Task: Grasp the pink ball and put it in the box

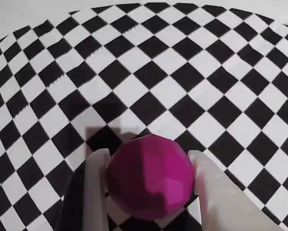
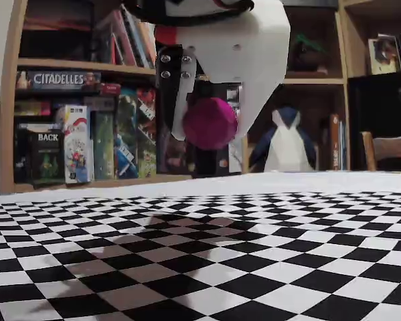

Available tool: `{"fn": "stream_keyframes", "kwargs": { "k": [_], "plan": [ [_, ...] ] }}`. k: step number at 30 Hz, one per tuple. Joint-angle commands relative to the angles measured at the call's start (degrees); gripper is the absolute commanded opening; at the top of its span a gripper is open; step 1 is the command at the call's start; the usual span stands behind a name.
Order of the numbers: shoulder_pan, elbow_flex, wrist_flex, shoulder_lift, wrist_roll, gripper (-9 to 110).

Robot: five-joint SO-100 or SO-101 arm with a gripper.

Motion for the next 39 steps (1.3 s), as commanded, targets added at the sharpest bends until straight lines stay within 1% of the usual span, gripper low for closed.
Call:
{"fn": "stream_keyframes", "kwargs": {
  "k": [1,14,21,26,39],
  "plan": [
    [0.6,2.3,-0.3,7.3,0.2,0],
    [3.1,13.0,-0.4,22.1,0.2,0],
    [4.7,23.4,-0.4,34.6,0.2,0],
    [7.3,30.8,-0.4,43.9,0.2,0],
    [16.3,39.2,-0.4,54.8,0.2,0]
  ]
}}
